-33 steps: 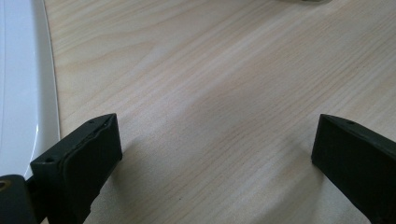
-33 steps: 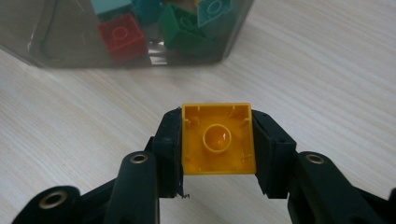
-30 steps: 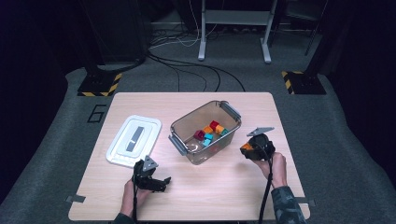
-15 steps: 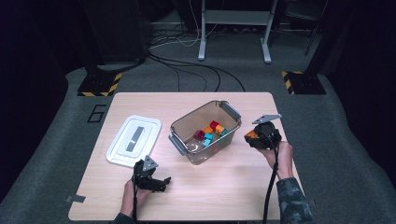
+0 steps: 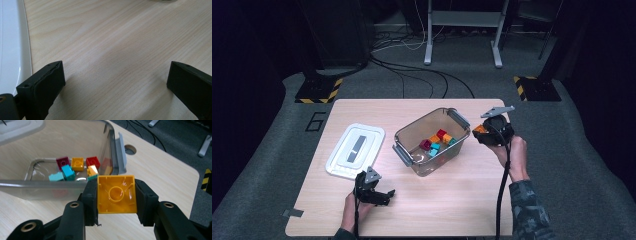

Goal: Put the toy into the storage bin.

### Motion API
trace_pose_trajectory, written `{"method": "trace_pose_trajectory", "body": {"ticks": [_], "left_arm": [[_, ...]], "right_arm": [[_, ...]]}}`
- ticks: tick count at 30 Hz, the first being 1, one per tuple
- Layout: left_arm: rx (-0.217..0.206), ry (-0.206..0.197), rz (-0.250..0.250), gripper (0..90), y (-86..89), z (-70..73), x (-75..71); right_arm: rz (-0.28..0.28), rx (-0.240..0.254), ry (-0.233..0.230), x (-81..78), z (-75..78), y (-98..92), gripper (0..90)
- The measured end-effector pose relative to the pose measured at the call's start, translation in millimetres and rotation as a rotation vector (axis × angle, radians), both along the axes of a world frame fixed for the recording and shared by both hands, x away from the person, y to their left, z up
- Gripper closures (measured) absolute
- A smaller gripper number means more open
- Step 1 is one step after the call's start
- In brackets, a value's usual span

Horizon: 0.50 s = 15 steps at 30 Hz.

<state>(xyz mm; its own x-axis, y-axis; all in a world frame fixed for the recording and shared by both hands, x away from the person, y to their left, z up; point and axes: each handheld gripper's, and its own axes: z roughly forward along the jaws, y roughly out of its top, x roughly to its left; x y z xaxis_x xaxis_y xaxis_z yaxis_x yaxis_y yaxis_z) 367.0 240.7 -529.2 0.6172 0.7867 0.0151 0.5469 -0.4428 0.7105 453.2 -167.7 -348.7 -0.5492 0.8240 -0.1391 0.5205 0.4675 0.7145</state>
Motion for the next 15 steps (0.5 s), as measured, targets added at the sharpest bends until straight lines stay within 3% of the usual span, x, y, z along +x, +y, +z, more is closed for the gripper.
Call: {"method": "trace_pose_trajectory", "body": {"ticks": [6,15], "left_arm": [[0.005,0.001,-0.004,1.4,0.3,0.2,0.0],[0.001,0.000,-0.004,1.5,0.3,0.0,-0.1]], "right_arm": [[0.031,-0.004,-0.011,12.9,13.7,13.7,58.0],[0.084,-0.012,0.018,33.2,9.7,45.0,58.0]]}}
